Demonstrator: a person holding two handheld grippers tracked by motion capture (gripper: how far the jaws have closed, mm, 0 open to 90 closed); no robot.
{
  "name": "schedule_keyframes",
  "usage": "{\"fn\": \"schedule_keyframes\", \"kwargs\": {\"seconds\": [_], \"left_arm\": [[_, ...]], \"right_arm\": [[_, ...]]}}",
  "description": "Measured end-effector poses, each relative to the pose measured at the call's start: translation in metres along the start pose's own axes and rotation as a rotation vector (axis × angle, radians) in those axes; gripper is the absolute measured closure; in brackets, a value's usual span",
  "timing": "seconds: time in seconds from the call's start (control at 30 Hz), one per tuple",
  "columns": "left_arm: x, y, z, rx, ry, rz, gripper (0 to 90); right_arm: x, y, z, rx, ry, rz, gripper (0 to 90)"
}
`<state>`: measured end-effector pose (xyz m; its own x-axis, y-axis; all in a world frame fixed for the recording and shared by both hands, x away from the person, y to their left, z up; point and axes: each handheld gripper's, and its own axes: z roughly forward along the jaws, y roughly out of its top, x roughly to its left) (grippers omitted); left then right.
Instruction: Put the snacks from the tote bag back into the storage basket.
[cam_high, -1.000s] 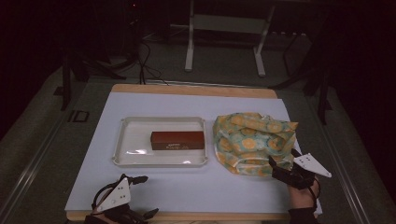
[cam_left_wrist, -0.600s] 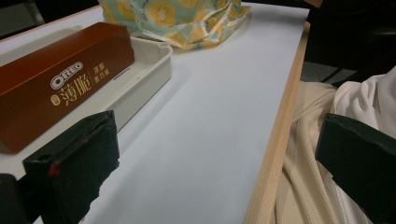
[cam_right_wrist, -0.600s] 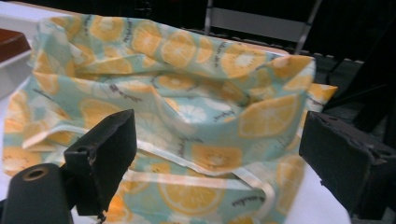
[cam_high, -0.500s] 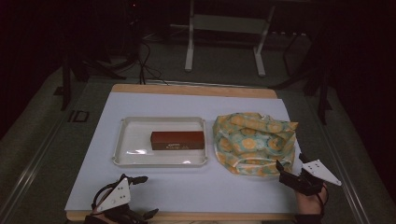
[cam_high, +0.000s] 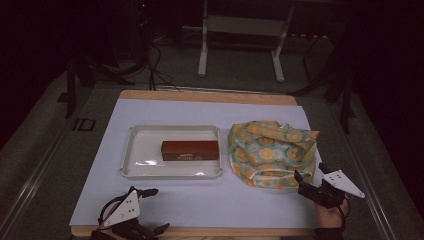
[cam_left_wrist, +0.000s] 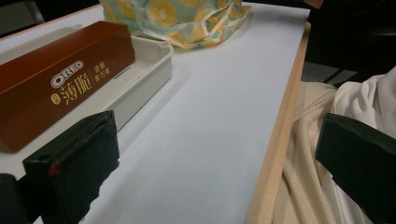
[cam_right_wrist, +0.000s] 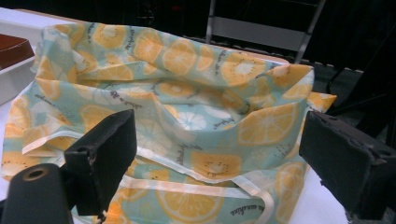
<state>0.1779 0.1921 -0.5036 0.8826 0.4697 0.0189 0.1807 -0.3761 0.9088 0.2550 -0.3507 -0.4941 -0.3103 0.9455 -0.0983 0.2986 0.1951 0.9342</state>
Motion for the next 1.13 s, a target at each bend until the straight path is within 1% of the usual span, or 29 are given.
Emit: {"fn": "schedule_keyframes", "kwargs": {"seconds": [0.2,0.37,0.53,0.63,0.9,1.13], "left_arm": [[0.0001,-0.0002,0.0002,0.002,0.001,-0.001,0.0],[-0.0002,-0.0002,0.0003,0.002,0.0,0.0,0.0],[-0.0002,-0.0001,0.0006,0.003,0.001,-0.001,0.0],[-0.0002,-0.0001,0.0006,0.002,0.0,-0.001,0.0],[-0.0001,-0.0002,0.0004,0.002,0.0,-0.001,0.0],[0.0,-0.0001,0.0007,0.002,0.0,-0.001,0.0]], "right_arm": [[0.0037,0.0009,-0.0006,-0.029,0.03,-0.017,11.3],[0.0047,0.0002,0.0013,-0.022,0.041,-0.018,11.3],[0.0024,-0.0003,0.0017,-0.024,0.056,-0.006,11.7],[0.0014,-0.0004,0.0017,-0.031,0.06,-0.02,12.7],[0.0012,-0.0011,0.0033,-0.012,0.066,-0.017,12.8],[-0.0007,-0.0009,0.0027,-0.017,0.058,-0.01,12.8]]}}
